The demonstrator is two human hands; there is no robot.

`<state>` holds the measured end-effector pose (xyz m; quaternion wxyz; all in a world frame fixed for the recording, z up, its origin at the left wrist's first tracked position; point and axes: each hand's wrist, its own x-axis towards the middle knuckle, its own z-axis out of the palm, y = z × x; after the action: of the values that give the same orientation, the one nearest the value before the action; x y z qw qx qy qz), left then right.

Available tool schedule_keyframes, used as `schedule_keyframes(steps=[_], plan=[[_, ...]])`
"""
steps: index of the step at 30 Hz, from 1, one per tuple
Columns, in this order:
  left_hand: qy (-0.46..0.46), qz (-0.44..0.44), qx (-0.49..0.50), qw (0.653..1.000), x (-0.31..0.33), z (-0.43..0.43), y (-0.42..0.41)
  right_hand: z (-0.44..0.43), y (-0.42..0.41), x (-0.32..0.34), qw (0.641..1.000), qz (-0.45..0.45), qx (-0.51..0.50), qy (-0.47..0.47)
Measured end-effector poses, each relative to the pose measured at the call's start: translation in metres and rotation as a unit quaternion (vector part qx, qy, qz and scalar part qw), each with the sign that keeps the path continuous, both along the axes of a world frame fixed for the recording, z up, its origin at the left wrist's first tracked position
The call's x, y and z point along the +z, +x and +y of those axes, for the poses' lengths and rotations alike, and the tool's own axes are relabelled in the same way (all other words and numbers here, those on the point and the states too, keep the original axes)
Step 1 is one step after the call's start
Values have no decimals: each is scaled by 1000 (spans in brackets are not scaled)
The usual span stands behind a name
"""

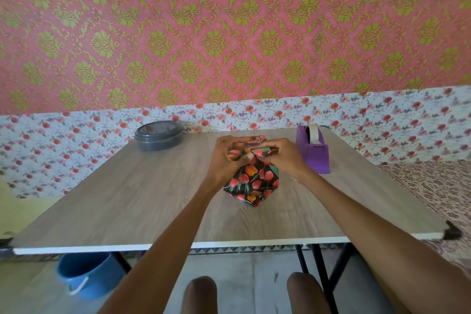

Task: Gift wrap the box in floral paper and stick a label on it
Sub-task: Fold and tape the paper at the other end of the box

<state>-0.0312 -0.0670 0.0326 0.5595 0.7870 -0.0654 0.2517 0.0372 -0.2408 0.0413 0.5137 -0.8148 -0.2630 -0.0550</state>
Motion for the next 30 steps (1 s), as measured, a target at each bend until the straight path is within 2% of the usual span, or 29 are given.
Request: schedule_keyframes(steps=[8, 12, 22, 30], plan=[[59, -8, 14, 998, 0, 16, -1, 1, -9, -5, 996, 15, 8, 88], [49, 13, 13, 999, -5, 16, 2, 3, -8, -6, 997, 14, 6, 70], [53, 4, -12, 999, -3, 14, 2, -9, -3, -7, 996, 1, 74, 55], [157, -37, 17, 987, 7, 15, -4, -13, 0, 0, 996, -43, 71, -19]])
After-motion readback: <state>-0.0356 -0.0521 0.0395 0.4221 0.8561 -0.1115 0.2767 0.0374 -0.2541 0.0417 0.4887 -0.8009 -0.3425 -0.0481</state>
